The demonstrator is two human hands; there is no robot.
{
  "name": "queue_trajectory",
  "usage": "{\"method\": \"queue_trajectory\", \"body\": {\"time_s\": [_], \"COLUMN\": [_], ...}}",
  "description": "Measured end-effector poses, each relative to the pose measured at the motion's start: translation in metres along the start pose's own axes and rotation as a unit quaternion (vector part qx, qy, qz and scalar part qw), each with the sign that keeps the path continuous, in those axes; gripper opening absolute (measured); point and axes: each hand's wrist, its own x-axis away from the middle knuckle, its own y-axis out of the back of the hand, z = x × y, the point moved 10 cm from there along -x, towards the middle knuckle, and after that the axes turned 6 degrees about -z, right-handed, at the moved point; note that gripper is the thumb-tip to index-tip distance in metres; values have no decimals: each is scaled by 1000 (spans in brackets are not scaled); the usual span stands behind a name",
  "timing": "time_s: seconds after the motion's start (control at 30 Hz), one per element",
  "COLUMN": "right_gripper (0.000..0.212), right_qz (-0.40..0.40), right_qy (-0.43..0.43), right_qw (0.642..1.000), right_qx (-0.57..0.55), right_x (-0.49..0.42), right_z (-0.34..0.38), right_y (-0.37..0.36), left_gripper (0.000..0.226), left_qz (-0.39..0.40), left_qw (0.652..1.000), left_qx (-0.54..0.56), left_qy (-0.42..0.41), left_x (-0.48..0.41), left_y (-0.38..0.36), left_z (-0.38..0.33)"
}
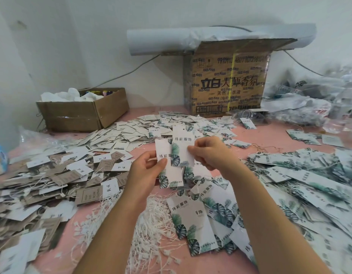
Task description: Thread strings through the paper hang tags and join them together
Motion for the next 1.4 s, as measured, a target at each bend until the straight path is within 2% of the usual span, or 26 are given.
{"method": "queue_trajectory", "body": {"time_s": [0.1, 0.23, 0.37, 0.43, 0.47, 0.67, 0.83, 1.03, 1.2, 1.4], "right_gripper": [33, 34, 26, 14, 8, 17, 21, 19, 12, 9], "right_qz": [32, 63, 86, 83, 73, -51, -102, -160, -155, -164], "right_qy": [9, 19, 14, 10, 14, 124, 192, 239, 222, 269], "right_qw": [997, 996, 993, 995, 996, 989, 971, 958, 960, 939], "right_qx": [74, 59, 76, 57, 40, -58, -97, -5, 72, 139], "right_x": [3, 6, 9, 9, 9, 9, 17, 26, 22, 29], "right_z": [0, 6, 8, 10, 13, 43, 62, 77, 77, 89], "right_y": [-14, -26, -29, -27, -24, 9, 19, 21, 15, 5], "left_gripper": [16, 16, 7, 10, 11, 13, 15, 22, 26, 21], "left_qz": [14, 23, 7, -3, -5, -29, -42, -33, -38, -35], "left_qw": [1000, 999, 999, 999, 998, 996, 993, 992, 993, 991], "left_qx": [18, 21, 38, 31, 26, 24, 33, 49, 51, 28], "left_qy": [-8, -11, -16, -40, -49, -83, -110, -108, -102, -129], "left_x": [2, 2, 4, 4, 5, 7, 8, 8, 8, 12], "left_y": [-5, -7, -4, -2, -1, 2, 4, 2, 1, 1], "left_z": [-6, -9, -10, -16, -18, -27, -34, -37, -37, -45]}}
